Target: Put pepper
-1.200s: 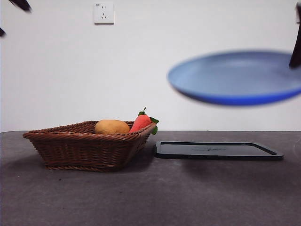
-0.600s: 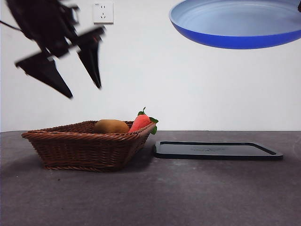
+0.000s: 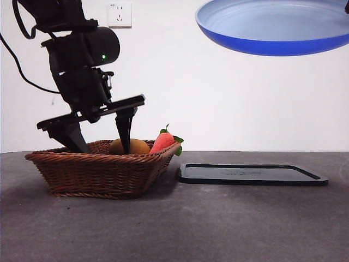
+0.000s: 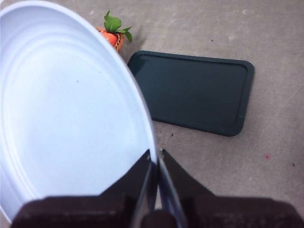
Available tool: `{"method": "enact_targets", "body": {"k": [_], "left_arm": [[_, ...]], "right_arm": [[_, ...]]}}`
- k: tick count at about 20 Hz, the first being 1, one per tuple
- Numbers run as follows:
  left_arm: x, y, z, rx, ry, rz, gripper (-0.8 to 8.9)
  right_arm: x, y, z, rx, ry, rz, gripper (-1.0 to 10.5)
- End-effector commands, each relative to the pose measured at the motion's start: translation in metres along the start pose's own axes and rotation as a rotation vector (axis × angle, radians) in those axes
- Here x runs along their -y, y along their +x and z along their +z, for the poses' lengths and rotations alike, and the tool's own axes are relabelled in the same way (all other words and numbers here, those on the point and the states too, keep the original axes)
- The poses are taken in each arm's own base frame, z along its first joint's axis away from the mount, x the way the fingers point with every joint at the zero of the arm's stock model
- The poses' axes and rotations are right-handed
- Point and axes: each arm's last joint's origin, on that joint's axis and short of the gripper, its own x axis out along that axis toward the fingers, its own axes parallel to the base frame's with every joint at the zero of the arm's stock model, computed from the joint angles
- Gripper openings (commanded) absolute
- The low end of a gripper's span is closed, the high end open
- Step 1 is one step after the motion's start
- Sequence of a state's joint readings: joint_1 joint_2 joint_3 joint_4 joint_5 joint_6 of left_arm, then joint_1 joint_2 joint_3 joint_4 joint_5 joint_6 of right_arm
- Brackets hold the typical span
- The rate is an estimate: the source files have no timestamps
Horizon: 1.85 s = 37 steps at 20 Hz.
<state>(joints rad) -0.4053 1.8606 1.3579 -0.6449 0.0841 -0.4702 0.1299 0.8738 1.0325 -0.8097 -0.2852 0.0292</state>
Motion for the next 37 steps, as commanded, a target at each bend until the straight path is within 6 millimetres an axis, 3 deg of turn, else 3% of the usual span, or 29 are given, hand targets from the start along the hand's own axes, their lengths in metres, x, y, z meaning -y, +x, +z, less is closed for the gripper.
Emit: {"method": "enact_targets", "body": {"k": [1, 7, 13, 22, 26, 31, 34, 37], "left_arm": [[0.003, 0.013, 0.002, -0.015, -0.027, 0.011, 3.6], [0.001, 0.022, 0.003, -0.001, -0.054, 0.046, 3.51], [0.002, 0.022, 0.002, -0.015, -0.056, 0.031, 0.99], [0.005, 0.015, 0.003, -0.032, -0.074, -0.05, 0.97], [0.008, -0.003, 0.005, 0.014, -0.067, -0.074, 0.97], [0.012, -0.041, 0.006, 0.093, -0.039, -0.126, 0.97], [0.016, -0.073, 0.004, 0.139, 0.027, -0.218, 0.97], [0.021, -0.11, -0.002, 0.205, 0.111, -0.309, 0.97]], "right_arm": [[-0.002, -0.004, 0.005, 0.027, -0.014, 0.007, 0.1], [-0.002, -0.004, 0.004, 0.01, -0.028, 0.007, 0.1], [-0.002, -0.004, 0.004, 0.01, -0.031, 0.006, 0.1], [-0.002, -0.003, 0.004, 0.008, -0.031, 0.006, 0.1], [-0.001, -0.003, 0.004, 0.008, -0.031, 0.005, 0.1], [0.0, 0.003, 0.005, -0.013, -0.024, 0.004, 0.1], [0.005, 0.019, 0.006, -0.071, 0.003, 0.003, 0.1], [0.014, 0.049, 0.007, -0.171, 0.075, 0.001, 0.1]]}}
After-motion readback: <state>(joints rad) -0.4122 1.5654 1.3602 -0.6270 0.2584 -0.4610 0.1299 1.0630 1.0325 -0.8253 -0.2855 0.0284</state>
